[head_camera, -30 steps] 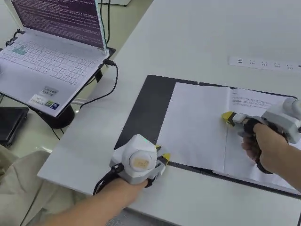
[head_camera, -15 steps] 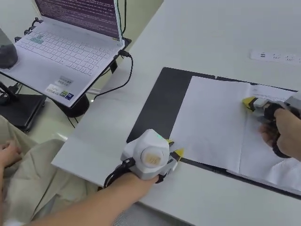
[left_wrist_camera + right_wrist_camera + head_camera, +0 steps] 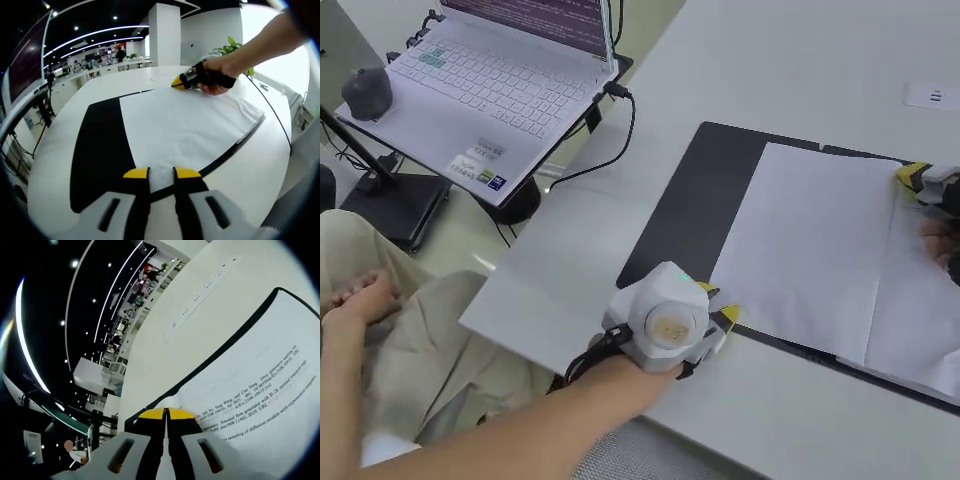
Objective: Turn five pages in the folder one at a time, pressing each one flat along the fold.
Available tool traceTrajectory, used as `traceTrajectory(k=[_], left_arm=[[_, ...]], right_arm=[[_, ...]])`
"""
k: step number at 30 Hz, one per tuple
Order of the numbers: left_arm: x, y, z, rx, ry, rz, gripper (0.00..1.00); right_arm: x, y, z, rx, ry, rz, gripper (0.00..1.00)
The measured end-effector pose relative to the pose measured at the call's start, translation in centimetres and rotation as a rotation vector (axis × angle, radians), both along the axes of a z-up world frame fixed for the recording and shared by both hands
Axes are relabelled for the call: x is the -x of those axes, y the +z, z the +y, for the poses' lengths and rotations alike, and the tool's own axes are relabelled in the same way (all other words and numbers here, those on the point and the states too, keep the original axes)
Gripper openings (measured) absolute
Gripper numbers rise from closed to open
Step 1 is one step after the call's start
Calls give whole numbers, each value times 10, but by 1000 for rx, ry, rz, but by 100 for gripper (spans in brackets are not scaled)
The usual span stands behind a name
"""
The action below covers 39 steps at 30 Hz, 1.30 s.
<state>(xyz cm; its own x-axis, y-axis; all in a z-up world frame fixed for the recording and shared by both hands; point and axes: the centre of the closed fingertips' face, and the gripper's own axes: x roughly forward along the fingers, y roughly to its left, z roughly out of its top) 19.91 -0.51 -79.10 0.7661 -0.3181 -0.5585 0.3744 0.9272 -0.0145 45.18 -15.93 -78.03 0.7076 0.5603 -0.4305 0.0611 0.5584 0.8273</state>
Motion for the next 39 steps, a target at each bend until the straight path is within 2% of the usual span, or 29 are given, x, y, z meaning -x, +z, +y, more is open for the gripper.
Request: traceTrajectory(k=[6, 12, 20, 32, 39], left_arm=[[0, 0, 0, 5, 4, -2, 16], [0, 0, 0, 4, 4, -1, 16], [0, 1, 0, 2, 4, -2, 16], [0, 0, 0, 1, 2, -5, 16], [0, 0, 0, -2, -1, -6, 16]], right_arm=[[-13, 0, 0, -13, -18, 7, 0], [-14, 1, 1, -6, -4, 5, 0], [6, 1, 6, -3, 61, 19, 0], [49, 1, 14, -23, 150, 51, 0], [69, 2, 14, -36, 170, 61, 0]])
